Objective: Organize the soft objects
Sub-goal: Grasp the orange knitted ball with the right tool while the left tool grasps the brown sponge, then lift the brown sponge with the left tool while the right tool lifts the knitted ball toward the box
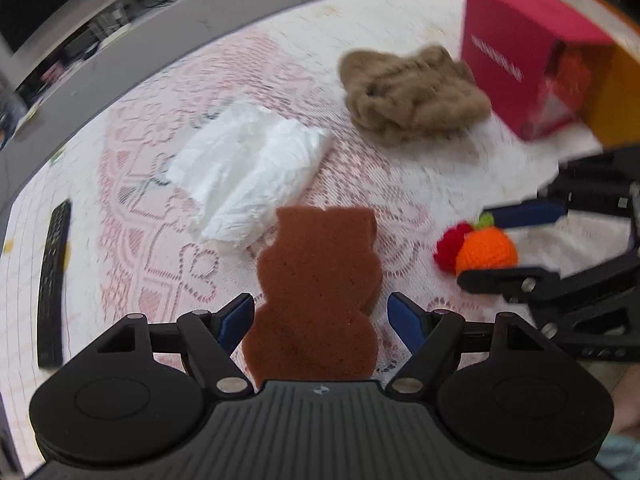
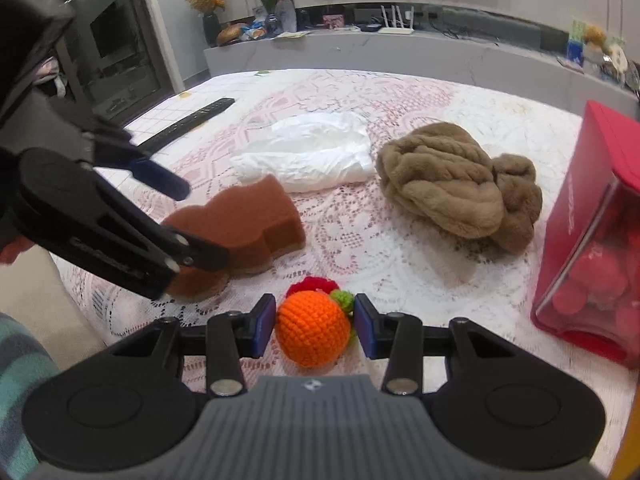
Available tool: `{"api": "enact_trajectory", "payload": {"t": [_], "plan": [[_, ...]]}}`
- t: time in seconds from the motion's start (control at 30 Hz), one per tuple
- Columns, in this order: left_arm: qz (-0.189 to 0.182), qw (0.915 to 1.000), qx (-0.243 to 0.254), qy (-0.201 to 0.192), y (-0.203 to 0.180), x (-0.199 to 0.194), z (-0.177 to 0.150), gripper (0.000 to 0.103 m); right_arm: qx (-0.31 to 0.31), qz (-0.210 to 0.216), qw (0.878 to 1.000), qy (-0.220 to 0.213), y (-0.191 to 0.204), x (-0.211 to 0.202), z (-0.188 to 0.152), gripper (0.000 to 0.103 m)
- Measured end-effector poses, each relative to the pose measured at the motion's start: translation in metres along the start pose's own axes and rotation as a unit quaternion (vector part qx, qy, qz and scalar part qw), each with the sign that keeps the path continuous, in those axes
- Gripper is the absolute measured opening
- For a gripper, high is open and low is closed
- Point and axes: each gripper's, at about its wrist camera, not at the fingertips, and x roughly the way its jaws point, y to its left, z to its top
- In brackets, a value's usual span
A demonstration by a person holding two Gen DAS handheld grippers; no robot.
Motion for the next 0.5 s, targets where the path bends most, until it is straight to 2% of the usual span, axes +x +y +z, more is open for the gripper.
{"api": "enact_trajectory", "payload": {"t": [0.07,0.13,0.2,0.3,0.5], "plan": [[0.008,0.9997,0.014,0.015,-0.002,0.01,0.001,0.088,0.004,0.003,1.0,0.0,-0.002,0.0,0.0,0.042],[0.014,0.9993,0.018,0.028,-0.002,0.016,0.0,0.083,0.01,0.007,1.0,0.001,-0.004,0.0,0.0,0.042],[0.002,0.9993,-0.011,0.035,0.005,0.017,-0.002,0.078,0.013,0.009,1.0,0.003,-0.005,-0.001,0.0,0.042],[-0.001,0.9975,-0.048,0.051,0.013,0.016,-0.004,0.076,0.013,0.007,1.0,0.005,-0.005,-0.002,0.0,0.042],[0.009,0.9958,-0.08,0.045,0.013,0.009,-0.006,0.074,0.014,0.006,1.0,0.005,-0.006,-0.004,0.001,0.042]]}}
